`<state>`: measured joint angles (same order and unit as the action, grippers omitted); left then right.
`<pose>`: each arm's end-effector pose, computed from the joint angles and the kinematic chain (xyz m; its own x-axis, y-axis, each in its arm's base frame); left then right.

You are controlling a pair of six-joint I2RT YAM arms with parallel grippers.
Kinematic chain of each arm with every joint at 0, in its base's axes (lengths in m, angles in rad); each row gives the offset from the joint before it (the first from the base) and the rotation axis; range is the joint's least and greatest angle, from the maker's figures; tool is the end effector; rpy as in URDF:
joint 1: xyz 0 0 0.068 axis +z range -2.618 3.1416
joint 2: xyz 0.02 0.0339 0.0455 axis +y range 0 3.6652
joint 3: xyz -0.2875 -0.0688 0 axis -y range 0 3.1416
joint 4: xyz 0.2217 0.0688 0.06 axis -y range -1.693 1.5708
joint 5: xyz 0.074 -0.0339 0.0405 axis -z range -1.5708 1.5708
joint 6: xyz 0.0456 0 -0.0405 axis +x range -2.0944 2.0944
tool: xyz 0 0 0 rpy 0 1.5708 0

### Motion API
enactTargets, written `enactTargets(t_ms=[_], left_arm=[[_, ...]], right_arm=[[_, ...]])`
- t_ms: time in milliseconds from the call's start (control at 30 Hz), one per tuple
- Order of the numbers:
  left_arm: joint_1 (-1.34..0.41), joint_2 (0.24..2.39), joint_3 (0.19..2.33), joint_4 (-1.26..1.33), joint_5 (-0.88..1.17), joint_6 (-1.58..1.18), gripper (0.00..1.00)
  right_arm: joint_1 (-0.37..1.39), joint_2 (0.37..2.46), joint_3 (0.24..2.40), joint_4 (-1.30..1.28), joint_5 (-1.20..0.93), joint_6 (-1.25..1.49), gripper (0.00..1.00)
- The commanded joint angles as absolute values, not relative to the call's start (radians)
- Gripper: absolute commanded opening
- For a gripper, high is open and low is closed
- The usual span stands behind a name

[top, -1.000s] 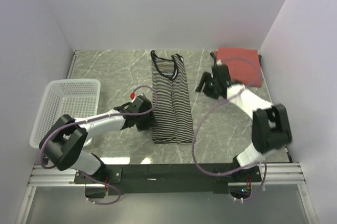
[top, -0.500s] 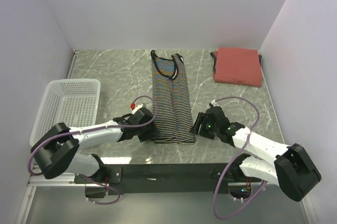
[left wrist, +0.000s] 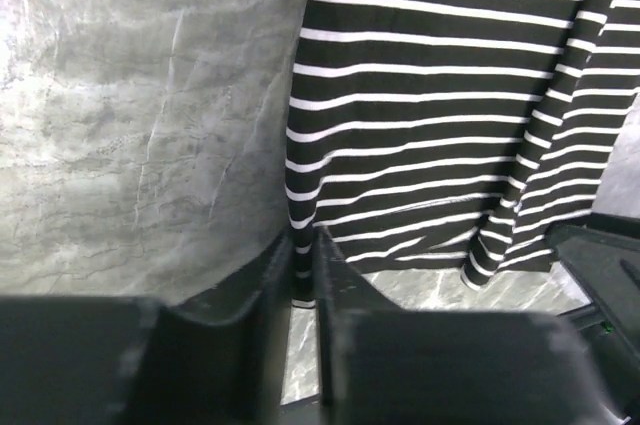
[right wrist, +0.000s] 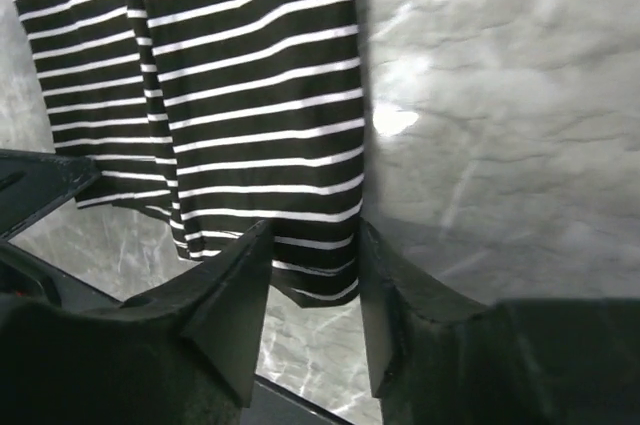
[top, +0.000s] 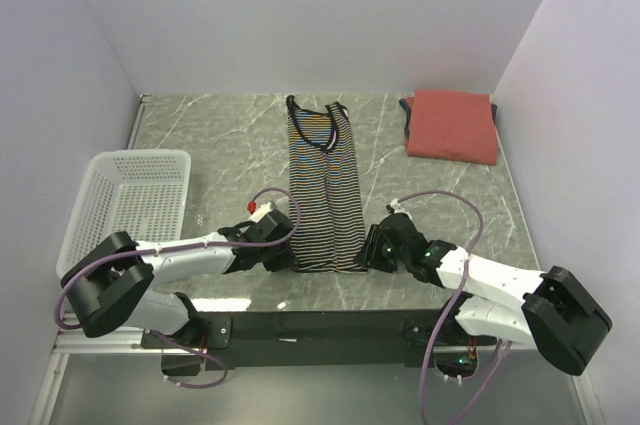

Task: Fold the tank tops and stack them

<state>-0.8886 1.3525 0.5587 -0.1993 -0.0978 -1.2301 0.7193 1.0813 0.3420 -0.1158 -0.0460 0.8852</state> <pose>0.1429 -0.1689 0.1782 -0.8729 -0.4132 -0.2596 -0.2509 0.8364 -0.4874 0.1246 0.1119 0.1720 -0.8864 0.2515 -0.3886 0.0083 0.8480 0.5299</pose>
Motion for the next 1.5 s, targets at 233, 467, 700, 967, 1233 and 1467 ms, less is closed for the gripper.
enactTargets(t_ms=[233,467,700,967,1233,1467], left_arm=[[-0.946,1.278,0.468,-0.29,-0.117,-1.255,0.01],[-1.028,1.122,0.483,-0.446,-0.146,-1.301,0.01],[-1.032,0.993,0.58,-0.546,-0.169,-1.313,0.01],[-0.919,1.117,0.698,-0.464,-0.157,-1.23,0.01],[-0.671,1.316,0.891,-0.35,-0.115,-1.057,0.01],[-0.496,1.6,1.075,-0.224,-0.078,-1.002,0.01]], right_arm=[[0.862,1.197,0.317,-0.213,0.009,0.946,0.05],[0.98,1.034,0.396,-0.412,0.098,1.023,0.0],[1.006,0.952,0.546,-0.534,0.146,1.003,0.0],[0.925,1.144,0.757,-0.491,0.15,0.852,0.0],[0.707,1.377,0.948,-0.374,0.074,0.713,0.0],[0.536,1.711,1.254,-0.328,-0.034,0.621,0.02]])
